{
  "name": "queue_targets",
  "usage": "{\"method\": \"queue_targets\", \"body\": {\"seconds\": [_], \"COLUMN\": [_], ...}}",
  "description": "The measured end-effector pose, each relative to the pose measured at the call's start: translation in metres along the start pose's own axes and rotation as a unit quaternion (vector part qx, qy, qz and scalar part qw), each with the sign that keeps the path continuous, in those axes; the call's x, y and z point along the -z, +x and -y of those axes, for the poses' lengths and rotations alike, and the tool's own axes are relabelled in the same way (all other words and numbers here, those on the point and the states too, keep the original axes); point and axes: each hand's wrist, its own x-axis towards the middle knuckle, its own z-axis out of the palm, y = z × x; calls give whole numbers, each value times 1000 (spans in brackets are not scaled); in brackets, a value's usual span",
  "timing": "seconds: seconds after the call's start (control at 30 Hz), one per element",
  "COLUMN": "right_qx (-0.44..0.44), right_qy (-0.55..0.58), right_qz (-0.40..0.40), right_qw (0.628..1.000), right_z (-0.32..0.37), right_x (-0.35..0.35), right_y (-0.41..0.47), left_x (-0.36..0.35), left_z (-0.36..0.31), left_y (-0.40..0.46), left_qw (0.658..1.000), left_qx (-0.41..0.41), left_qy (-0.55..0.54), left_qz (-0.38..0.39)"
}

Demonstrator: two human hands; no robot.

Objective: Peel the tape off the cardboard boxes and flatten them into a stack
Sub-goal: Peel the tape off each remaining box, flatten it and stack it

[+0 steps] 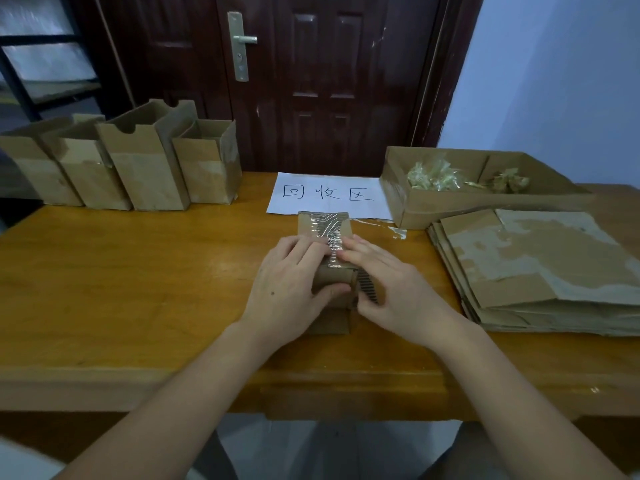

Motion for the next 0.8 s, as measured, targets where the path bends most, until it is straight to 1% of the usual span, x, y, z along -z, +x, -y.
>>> {"method": "queue_targets", "body": {"seconds": [0.1,0.33,0.53,0.67,0.8], "right_qx": [6,2,1,3,8], "right_qy": [8,26,35,33,29], "right_qz": [-14,-38,-43,-47,-44], "right_qw": [1000,999,998,998,999], "right_z": [0,-1,0,0,0], "right_x": [-2,-9,-9,-9,-8], "right_y": [1,-1,0,0,1], "left_x": [2,5,5,3,4], "left_z": [2,4,4,5,7], "left_y": [-1,-4,-8,-5,-6], "left_qw": [1000,1000,1000,999,1000], "left_qx": [-11,-19,-17,-36,-24], "left_qy": [18,4,-2,11,3], "left_qz": [10,21,6,-18,-8]}}
